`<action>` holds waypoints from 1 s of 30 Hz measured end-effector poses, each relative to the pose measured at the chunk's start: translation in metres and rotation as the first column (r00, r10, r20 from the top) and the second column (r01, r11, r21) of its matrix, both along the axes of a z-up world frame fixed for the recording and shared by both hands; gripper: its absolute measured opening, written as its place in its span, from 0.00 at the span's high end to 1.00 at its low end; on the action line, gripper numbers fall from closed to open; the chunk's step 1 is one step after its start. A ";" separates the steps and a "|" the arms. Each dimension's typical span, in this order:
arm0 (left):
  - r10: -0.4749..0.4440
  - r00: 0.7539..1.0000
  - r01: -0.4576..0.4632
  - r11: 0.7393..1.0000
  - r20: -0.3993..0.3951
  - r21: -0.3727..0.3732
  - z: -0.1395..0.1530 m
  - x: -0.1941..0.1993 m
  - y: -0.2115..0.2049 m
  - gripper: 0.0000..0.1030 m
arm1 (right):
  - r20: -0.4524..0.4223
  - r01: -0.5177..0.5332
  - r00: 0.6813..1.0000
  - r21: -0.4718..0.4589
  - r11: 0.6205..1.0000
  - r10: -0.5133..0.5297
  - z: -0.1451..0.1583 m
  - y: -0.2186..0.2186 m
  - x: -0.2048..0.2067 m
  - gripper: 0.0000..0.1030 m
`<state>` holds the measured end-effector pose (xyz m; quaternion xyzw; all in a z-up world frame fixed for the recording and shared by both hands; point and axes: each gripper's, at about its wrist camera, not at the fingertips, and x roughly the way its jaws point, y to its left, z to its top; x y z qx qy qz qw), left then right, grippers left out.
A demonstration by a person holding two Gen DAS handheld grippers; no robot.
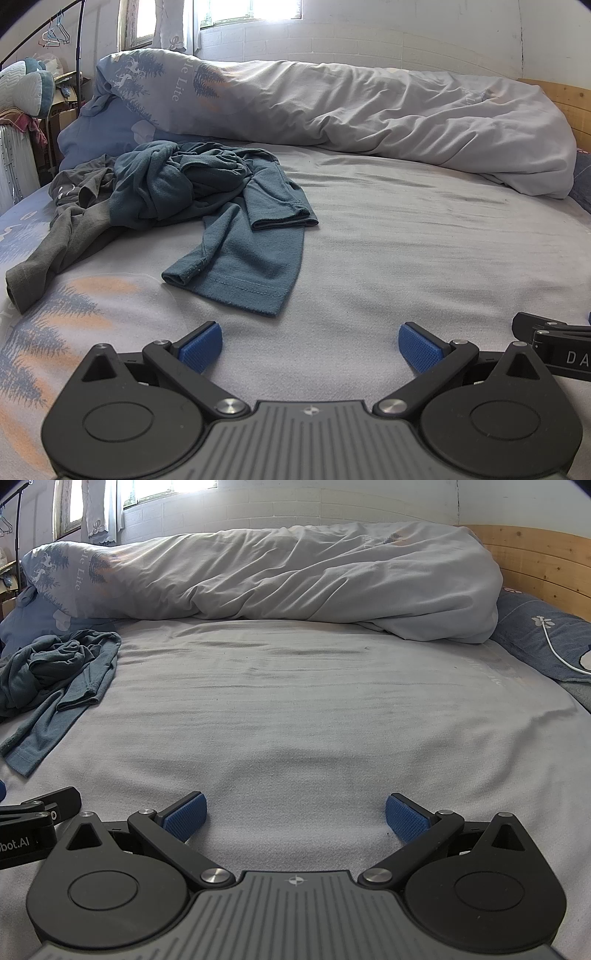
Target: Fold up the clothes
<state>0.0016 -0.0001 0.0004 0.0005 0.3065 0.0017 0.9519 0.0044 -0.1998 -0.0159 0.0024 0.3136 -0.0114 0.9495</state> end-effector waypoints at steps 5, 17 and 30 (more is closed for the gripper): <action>0.000 1.000 0.000 1.000 0.000 0.000 0.000 0.000 0.000 0.00 | 0.000 0.000 1.000 0.000 1.000 0.000 0.000 0.000 0.000 0.00; 0.005 1.000 -0.005 1.000 0.000 0.006 0.001 -0.001 0.001 0.00 | 0.000 0.000 1.000 -0.001 1.000 0.000 0.000 0.000 0.000 0.00; 0.019 1.000 -0.019 1.000 0.000 0.020 0.001 -0.002 -0.004 0.00 | 0.000 0.001 1.000 -0.014 1.000 -0.001 -0.002 0.004 0.000 0.00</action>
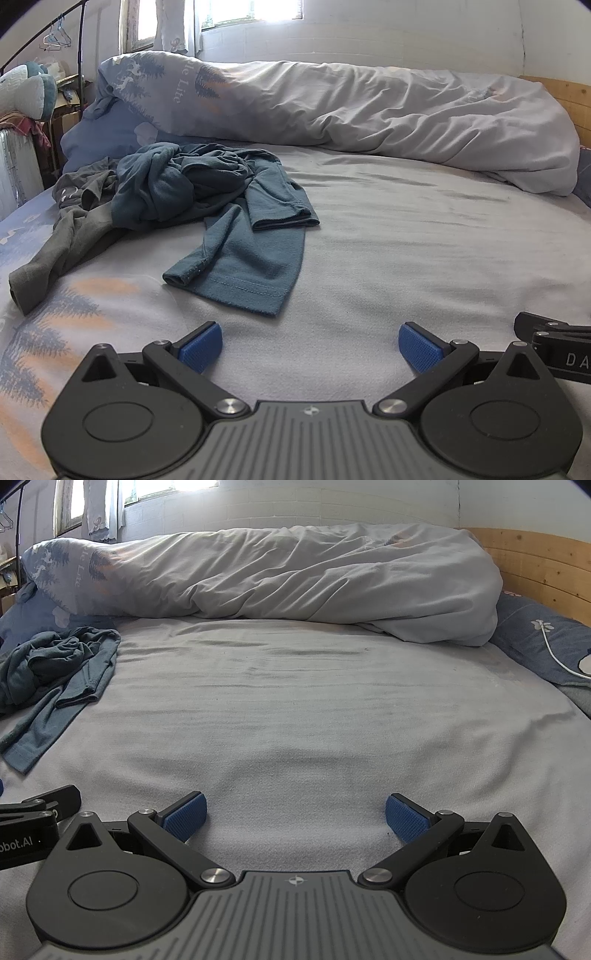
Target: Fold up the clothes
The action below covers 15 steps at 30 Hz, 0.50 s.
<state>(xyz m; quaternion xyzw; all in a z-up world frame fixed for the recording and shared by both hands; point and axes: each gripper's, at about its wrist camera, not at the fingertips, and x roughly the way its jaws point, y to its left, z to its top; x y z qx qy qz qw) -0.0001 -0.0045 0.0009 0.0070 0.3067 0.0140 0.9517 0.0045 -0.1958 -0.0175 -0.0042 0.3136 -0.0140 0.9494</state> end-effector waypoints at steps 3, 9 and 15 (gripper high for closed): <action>0.003 1.000 -0.003 1.000 0.001 0.000 0.000 0.000 -0.001 0.00 | 0.000 0.000 1.000 0.003 1.000 0.000 -0.001 0.002 -0.001 0.00; 0.008 1.000 -0.008 1.000 0.001 -0.003 -0.001 0.000 -0.002 0.00 | -0.001 0.000 1.000 0.002 1.000 0.000 0.000 0.000 0.000 0.00; 0.018 1.000 -0.018 1.000 -0.003 -0.004 0.000 0.001 -0.004 0.00 | -0.001 -0.002 1.000 0.022 1.000 0.002 0.000 -0.004 0.000 0.00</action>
